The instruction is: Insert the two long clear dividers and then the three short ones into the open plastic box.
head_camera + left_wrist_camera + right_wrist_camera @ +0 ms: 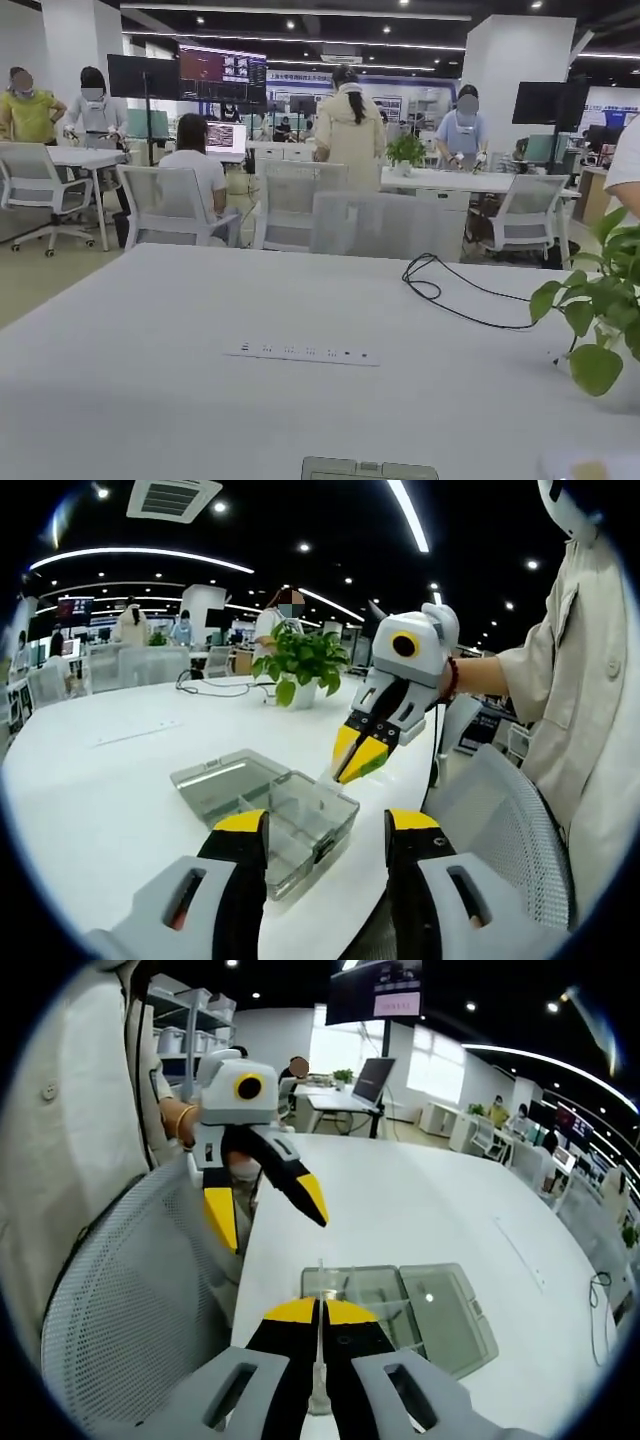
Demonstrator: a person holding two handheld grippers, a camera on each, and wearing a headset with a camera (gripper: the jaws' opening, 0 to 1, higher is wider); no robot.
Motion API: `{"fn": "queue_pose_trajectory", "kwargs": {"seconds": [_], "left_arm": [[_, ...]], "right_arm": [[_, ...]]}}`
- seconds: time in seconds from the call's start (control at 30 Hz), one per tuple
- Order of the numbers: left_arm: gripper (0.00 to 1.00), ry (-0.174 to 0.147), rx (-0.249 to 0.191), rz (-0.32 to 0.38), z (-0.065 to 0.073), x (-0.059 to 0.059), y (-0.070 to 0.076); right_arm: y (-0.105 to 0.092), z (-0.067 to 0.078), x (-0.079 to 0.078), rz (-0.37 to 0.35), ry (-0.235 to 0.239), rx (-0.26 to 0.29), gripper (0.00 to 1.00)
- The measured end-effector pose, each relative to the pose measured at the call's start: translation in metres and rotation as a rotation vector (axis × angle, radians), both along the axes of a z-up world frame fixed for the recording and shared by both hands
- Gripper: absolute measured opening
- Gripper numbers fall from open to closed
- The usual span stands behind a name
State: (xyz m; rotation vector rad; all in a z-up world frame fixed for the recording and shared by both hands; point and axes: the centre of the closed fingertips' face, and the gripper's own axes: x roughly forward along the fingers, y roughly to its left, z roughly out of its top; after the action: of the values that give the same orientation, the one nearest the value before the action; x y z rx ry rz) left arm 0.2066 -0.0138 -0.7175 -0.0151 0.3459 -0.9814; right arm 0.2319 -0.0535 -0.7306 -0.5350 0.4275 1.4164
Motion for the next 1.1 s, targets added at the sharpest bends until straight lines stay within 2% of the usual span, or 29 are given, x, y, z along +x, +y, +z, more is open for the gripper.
{"fn": "queue_pose_trajectory", "kwargs": {"seconds": [0.5,0.6,0.73,1.1], "left_arm": [[0.64,-0.008,0.012,0.049,-0.005,0.008,0.003],[0.66,-0.011,0.018,0.054,-0.005,0.009,0.004],[0.71,-0.017,0.033,0.057,-0.007,0.01,0.005],[0.79,-0.025,0.031,0.071,-0.006,0.013,0.005]], "right_arm": [[-0.013,-0.012,0.024,-0.089,0.004,-0.031,0.02],[-0.017,-0.017,0.029,-0.116,0.007,-0.056,0.02],[-0.02,-0.02,0.033,-0.135,0.02,-0.062,0.02],[-0.023,-0.028,0.04,-0.174,0.035,-0.06,0.02]]}}
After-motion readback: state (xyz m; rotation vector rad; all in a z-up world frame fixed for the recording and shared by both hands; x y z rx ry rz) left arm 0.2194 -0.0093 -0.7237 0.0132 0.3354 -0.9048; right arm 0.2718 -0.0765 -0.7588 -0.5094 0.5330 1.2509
